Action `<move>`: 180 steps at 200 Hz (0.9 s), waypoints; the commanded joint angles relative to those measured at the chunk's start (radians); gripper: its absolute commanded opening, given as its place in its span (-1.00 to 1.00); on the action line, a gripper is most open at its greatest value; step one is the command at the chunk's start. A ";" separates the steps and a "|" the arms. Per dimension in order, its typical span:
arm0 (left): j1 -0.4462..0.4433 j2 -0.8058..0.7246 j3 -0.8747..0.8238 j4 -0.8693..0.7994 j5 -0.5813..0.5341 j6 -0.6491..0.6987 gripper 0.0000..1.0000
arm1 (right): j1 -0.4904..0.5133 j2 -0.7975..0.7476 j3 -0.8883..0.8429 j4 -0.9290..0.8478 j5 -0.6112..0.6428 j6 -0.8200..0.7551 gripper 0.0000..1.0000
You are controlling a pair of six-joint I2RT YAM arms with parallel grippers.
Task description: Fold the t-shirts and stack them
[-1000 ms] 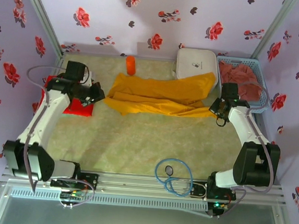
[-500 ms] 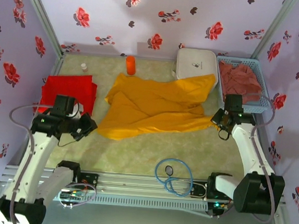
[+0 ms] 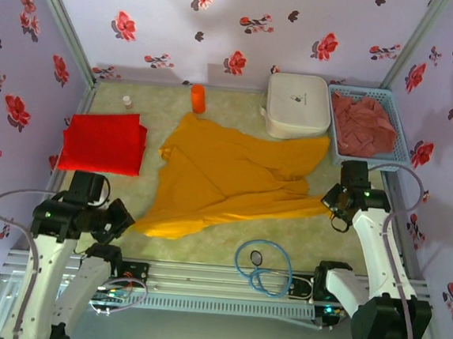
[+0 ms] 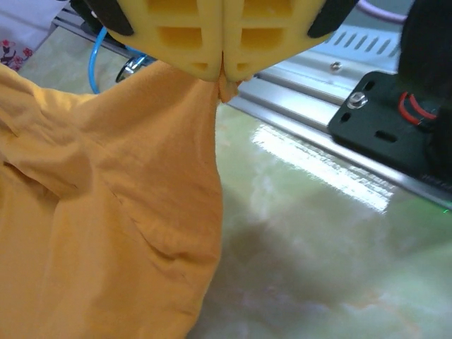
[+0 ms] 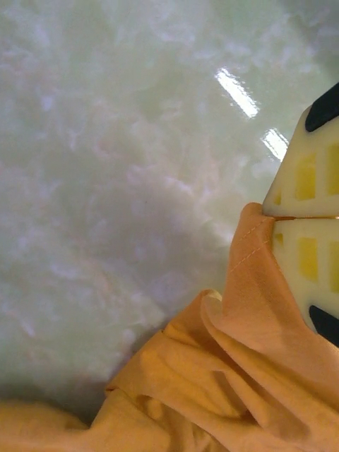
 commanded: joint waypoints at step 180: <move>0.001 0.531 0.154 0.579 -0.096 0.309 0.00 | -0.007 0.371 0.171 0.350 -0.129 -0.098 0.76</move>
